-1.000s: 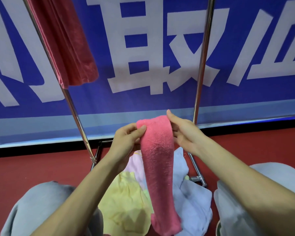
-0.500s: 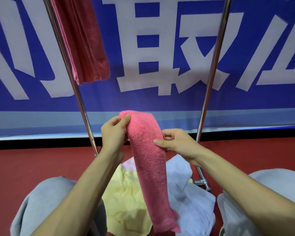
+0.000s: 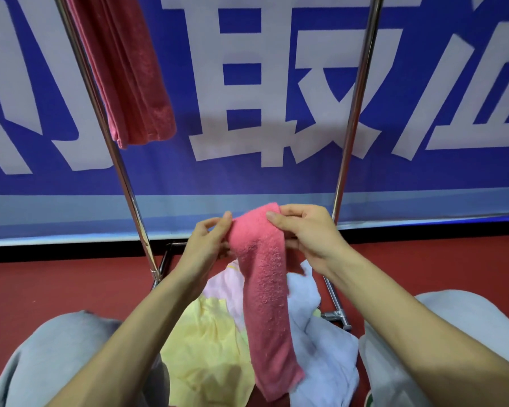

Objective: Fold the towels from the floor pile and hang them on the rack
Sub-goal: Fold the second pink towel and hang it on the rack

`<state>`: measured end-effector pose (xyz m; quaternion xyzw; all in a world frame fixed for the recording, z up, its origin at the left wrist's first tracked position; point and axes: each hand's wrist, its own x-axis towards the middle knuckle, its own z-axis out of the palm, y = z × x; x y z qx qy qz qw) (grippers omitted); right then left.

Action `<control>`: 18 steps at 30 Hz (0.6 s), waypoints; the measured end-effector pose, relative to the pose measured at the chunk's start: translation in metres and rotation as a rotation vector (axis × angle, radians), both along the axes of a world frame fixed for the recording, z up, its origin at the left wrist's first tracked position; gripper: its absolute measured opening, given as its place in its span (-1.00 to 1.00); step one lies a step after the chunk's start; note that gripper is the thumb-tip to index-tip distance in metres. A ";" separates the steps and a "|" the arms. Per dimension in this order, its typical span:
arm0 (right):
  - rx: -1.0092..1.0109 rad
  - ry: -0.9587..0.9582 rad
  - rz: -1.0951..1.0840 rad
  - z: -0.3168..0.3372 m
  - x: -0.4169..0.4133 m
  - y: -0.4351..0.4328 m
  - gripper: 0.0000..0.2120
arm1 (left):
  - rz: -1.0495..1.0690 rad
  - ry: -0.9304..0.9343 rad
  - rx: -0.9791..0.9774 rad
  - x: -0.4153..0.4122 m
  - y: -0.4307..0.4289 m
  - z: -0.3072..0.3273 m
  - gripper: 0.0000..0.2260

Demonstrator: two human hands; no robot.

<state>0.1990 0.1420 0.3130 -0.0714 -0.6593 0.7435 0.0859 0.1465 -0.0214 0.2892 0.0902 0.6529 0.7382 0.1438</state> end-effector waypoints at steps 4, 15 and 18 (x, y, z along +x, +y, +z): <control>-0.148 -0.014 -0.031 0.005 0.001 0.011 -0.94 | -0.202 0.020 -0.082 0.010 0.002 -0.001 -0.64; -0.463 -0.141 -0.078 0.001 -0.007 0.029 -0.85 | -0.113 0.205 -0.044 0.020 0.016 -0.006 -0.85; -0.310 -0.163 -0.073 -0.006 -0.008 0.025 -0.75 | -0.084 0.196 0.008 0.018 0.014 -0.002 -0.86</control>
